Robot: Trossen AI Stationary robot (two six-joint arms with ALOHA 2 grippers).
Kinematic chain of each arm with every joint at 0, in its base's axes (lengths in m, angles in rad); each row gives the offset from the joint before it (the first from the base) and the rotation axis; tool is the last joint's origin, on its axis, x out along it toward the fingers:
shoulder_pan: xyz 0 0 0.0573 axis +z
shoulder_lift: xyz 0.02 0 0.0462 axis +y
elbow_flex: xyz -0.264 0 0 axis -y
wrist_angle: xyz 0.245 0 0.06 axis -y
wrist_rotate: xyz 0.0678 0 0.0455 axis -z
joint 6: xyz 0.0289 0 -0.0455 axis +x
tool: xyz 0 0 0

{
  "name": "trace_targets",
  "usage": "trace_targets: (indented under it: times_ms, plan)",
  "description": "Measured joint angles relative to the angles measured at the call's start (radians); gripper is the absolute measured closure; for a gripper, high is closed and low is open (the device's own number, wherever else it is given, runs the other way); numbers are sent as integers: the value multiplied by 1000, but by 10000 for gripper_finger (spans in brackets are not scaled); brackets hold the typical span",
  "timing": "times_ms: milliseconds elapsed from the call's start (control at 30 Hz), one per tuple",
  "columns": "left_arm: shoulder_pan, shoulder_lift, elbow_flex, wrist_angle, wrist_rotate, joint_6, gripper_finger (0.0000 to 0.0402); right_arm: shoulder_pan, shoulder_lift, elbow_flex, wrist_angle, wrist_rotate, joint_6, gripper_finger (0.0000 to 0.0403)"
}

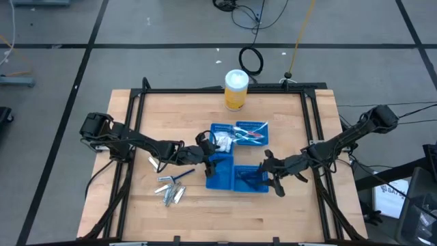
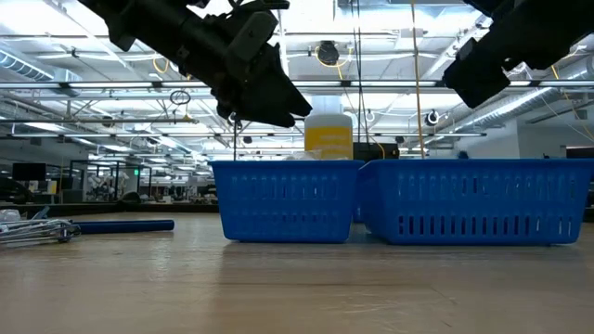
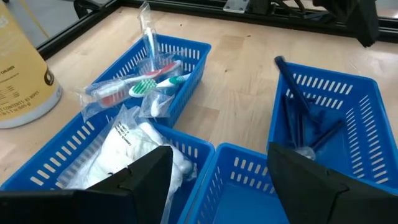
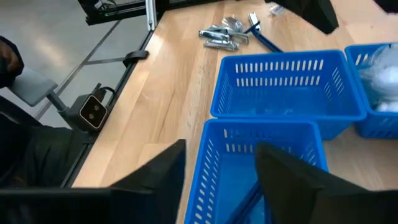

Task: Pick & Place Travel size toiletries
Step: Adjust the bottom left bin on the table

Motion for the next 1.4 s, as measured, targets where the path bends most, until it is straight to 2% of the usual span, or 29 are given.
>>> trace_targets:
  times_ms: [167,333,567,633,700,833,900,967,1200,1400]
  plan:
    - [7,0,0,1,0,3,153,0,-1,0,45,22,-14,176]
    - [10,0,0,-21,18,-11,150,0,0,0,44,21,-15,168]
    - [5,0,0,-305,291,-63,154,0,0,0,44,20,-5,182]
    - [-3,0,0,-423,354,-118,157,0,0,0,41,20,-5,185]
    - [-12,0,-1,-560,375,-169,158,0,0,0,36,20,-6,187]
    - [-32,0,-1,-767,360,-248,158,0,0,0,36,20,-7,187]
    - [-35,0,-2,-806,326,-287,158,0,0,0,37,20,-7,187]
    - [-35,0,-2,-803,298,-310,158,0,0,0,37,20,-7,188]
    - [-35,0,-2,-789,299,-304,158,0,0,0,37,19,-5,192]
    - [-32,0,-2,-674,273,-358,158,0,0,0,37,19,-6,192]
